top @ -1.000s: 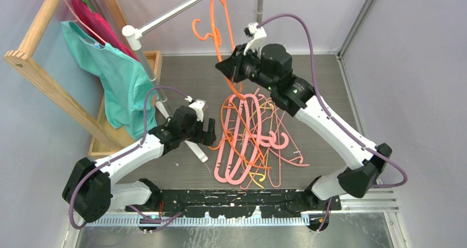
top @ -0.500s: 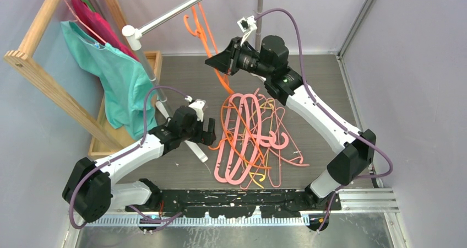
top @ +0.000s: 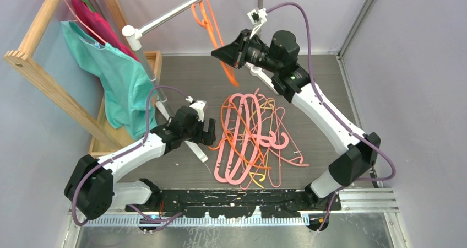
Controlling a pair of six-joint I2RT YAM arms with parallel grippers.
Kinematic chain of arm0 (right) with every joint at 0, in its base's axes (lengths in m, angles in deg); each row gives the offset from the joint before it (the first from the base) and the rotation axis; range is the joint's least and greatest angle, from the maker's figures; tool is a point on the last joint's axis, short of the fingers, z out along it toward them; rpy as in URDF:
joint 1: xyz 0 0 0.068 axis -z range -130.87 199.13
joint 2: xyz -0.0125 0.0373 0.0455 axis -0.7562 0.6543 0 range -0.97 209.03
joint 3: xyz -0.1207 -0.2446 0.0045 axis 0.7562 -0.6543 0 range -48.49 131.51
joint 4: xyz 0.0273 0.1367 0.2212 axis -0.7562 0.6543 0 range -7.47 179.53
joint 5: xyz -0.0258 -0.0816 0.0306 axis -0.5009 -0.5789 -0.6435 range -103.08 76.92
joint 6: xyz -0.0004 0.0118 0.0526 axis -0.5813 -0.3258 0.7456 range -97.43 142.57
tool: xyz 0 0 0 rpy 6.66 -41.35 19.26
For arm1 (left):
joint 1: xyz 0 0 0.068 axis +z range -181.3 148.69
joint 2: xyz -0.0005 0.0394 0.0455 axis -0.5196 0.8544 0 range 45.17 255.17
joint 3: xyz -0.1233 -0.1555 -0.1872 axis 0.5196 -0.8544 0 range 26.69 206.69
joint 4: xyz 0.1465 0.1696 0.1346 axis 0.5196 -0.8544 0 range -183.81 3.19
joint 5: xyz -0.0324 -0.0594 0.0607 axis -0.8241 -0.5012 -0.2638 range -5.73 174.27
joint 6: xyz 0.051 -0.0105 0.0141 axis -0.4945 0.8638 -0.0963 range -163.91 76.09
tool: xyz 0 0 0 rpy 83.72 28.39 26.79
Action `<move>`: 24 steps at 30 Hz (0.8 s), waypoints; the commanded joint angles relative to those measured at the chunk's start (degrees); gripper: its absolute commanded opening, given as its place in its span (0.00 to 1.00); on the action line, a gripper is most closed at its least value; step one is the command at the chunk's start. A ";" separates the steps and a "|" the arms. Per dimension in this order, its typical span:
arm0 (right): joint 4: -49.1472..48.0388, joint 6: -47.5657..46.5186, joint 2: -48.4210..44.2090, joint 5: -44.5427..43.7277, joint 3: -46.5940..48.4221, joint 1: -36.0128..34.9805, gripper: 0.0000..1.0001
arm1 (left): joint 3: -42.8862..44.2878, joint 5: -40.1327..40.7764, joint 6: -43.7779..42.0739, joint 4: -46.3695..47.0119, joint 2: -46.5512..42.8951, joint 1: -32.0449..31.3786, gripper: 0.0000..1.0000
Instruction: Organize the hangers
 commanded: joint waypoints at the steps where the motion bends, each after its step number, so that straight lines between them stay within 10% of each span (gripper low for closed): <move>1: -8.79 5.13 4.96 0.81 6.41 1.65 0.01 | 0.21 1.38 0.67 2.64 -1.52 -0.08 0.98; 24: -16.31 18.89 18.81 4.89 8.74 16.12 0.02 | 1.50 2.83 0.70 -0.19 -2.44 -0.09 0.98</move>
